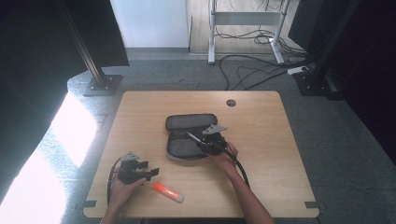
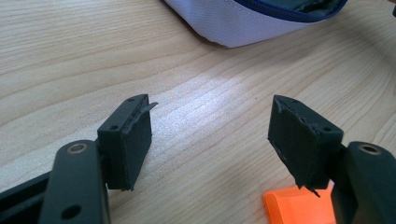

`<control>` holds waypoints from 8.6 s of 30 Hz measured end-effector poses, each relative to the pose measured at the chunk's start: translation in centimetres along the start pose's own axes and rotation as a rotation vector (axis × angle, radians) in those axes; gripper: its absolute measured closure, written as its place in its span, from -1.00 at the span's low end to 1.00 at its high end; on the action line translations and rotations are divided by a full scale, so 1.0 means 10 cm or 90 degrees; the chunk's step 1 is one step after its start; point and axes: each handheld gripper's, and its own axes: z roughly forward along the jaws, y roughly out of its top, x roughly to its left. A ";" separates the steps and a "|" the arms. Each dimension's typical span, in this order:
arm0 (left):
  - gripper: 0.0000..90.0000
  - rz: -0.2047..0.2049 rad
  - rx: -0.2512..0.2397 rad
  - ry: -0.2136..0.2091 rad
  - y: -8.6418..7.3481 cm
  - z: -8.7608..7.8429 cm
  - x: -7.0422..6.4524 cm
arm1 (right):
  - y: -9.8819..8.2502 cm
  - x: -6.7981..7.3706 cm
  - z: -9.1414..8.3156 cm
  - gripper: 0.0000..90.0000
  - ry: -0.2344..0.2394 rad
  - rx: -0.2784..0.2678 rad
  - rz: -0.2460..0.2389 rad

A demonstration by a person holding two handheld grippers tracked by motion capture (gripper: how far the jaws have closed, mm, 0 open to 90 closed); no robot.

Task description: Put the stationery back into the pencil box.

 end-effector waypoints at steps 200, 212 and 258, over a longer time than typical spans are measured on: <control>-0.32 0.008 -0.010 0.003 0.02 -0.03 -0.03 | -0.62 1.73 -0.19 0.45 0.148 0.046 -0.139; -0.32 0.005 -0.013 0.005 0.01 -0.04 -0.01 | -0.58 1.68 -0.25 0.46 0.160 0.034 -0.130; -0.32 0.006 -0.009 0.008 0.01 -0.03 -0.01 | -0.37 1.32 -0.65 0.46 0.119 -0.044 -0.090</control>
